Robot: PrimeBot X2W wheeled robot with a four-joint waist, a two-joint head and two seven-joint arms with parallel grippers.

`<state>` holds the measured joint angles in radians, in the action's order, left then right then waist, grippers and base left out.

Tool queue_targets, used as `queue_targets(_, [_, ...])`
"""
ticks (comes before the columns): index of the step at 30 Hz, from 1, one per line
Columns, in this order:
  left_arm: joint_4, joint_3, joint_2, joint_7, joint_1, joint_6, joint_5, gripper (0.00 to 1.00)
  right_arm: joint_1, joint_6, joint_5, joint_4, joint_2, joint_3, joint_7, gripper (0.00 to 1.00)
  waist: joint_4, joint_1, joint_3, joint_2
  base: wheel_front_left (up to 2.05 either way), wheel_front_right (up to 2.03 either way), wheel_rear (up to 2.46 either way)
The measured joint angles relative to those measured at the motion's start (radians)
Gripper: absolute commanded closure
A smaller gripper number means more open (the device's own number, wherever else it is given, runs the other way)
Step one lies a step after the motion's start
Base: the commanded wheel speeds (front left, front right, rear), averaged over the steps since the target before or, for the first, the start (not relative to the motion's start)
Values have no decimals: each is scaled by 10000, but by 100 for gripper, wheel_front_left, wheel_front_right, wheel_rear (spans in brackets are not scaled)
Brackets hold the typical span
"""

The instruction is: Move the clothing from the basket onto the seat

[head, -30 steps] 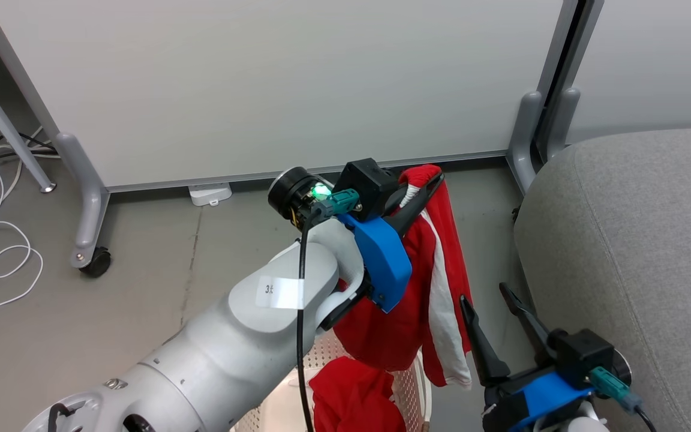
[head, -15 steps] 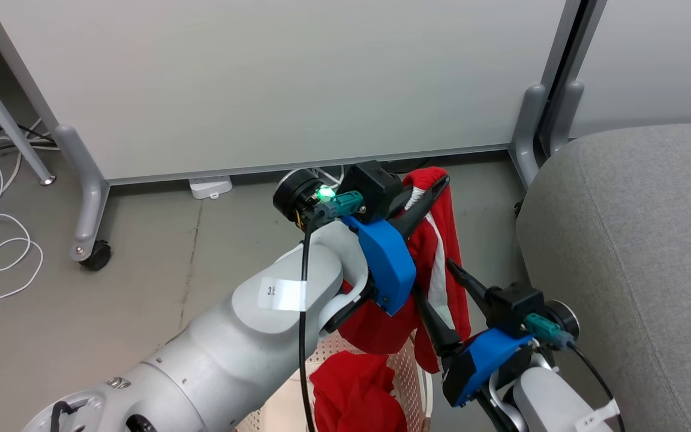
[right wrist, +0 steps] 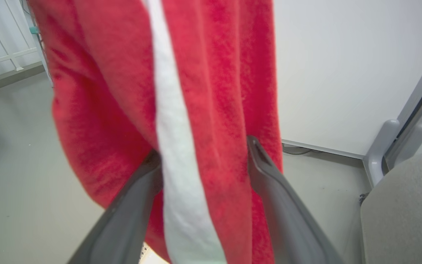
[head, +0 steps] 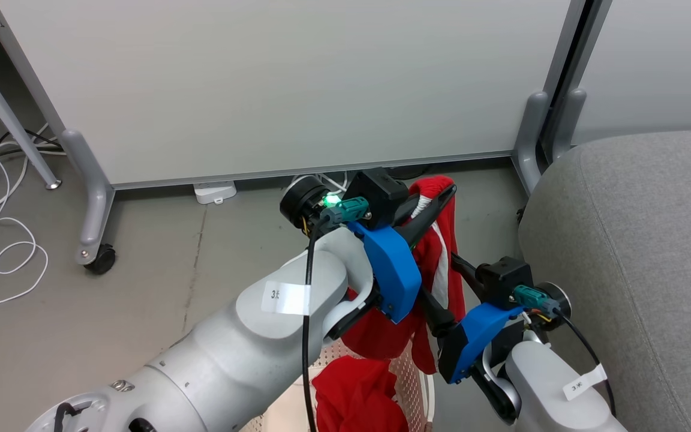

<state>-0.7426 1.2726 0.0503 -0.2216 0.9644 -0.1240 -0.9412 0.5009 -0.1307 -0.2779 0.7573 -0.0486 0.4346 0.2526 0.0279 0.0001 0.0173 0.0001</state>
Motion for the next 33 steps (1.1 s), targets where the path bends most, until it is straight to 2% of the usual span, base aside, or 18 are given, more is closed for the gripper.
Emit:
queue_targets(3, [0, 13, 0, 0, 0, 0, -31, 100, 100, 0, -61, 171, 0, 90, 44, 0, 8, 0, -25, 0, 0, 0, 0])
queue_targets(4, [-12, 15, 0, 0, 0, 0, -56, 100, 104, 0, -77, 236, 0, 119, 54, 16, 10, 0, -35, 0, 0, 0, 0])
queue_targets(5, [-21, 17, 0, 0, 0, 0, -86, 100, 106, 0, -115, 291, 0, 157, 56, 69, 12, 0, -42, 0, 0, 0, 0])
queue_targets(6, [-29, 23, 0, -2, 0, 0, -96, 100, 117, 0, -161, 334, 0, 192, 59, 100, 11, 0, -47, 0, 0, 0, 0])
queue_targets(28, [-199, 56, -2, -59, -25, 15, -316, 100, 185, 0, -380, 290, -2, 138, 96, 100, -36, 0, -34, 0, 0, 0, 0])
queue_targets(29, [-232, 56, 0, -65, -53, 27, -345, 92, 185, 0, -359, 286, -2, 123, 96, 100, -34, 0, -33, 0, 0, 0, 0])
queue_targets(30, [-276, 58, -2, -79, -90, 46, -343, 69, 184, 2, -326, 280, -2, 104, 96, 100, -30, 0, -32, 0, 0, 0, 0])
queue_targets(31, [-332, 63, -2, -81, -116, 92, -320, 24, 184, 0, -322, 270, -2, 86, 96, 100, -25, 0, -29, 0, 0, 0, 0])
queue_targets(32, [-372, 63, 2, -92, -146, 96, -270, 1, 183, 0, -322, 261, -2, 65, 96, 100, -21, 0, -24, 0, 0, 0, 0])
queue_targets(33, [-397, 61, 4, -117, -183, 102, -272, 0, 183, 0, -322, 244, -2, 36, 96, 100, -18, 0, -17, 0, 0, 0, 0])
